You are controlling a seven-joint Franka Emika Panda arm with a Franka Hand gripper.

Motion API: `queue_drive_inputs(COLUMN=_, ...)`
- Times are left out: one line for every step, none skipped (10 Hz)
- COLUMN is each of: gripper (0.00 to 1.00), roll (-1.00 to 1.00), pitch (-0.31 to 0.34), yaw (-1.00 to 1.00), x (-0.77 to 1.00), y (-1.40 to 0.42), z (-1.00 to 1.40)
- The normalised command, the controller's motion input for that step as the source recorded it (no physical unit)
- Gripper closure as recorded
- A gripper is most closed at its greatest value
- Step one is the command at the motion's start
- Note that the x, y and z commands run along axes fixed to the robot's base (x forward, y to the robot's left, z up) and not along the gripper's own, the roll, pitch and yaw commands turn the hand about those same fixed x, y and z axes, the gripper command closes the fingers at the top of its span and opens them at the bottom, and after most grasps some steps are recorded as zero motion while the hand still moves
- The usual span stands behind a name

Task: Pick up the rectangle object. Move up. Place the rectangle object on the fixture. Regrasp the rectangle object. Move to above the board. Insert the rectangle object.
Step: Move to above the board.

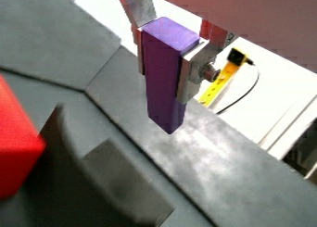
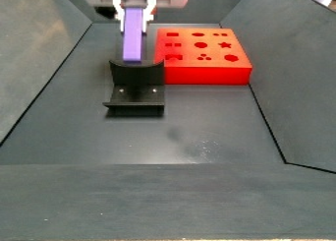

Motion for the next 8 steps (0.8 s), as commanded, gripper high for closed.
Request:
queue_drive_inputs(gripper=1.00, roll=-0.12, pitch=0.171, yaw=-0.14, x=-0.09, y=0.00, z=1.00)
queue_drive_inputs(gripper=1.00, roll=-0.12, pitch=0.182, yaw=-0.10, x=-0.09, y=0.00, z=1.00)
queue_drive_inputs(gripper=1.00, roll=-0.10, pitch=0.186, yaw=-0.03, x=-0.09, y=0.00, z=1.00)
queue_drive_inputs(gripper=1.00, roll=-0.08, pitch=0.185, yaw=0.02, x=-0.09, y=0.00, z=1.00)
queue_drive_inputs(gripper=1.00, roll=-0.06, pitch=0.169, yaw=0.06, x=-0.09, y=0.00, z=1.00)
queue_drive_inputs(gripper=1.00, roll=-0.05, pitch=0.146, yaw=0.09, x=-0.08, y=0.00, z=1.00)
queue_drive_inputs(gripper=1.00, roll=-0.04, pitch=0.118, yaw=0.11, x=-0.06, y=-0.01, z=0.92)
queue_drive_inputs(gripper=1.00, roll=-0.04, pitch=0.106, yaw=0.12, x=-0.05, y=-0.01, z=0.80)
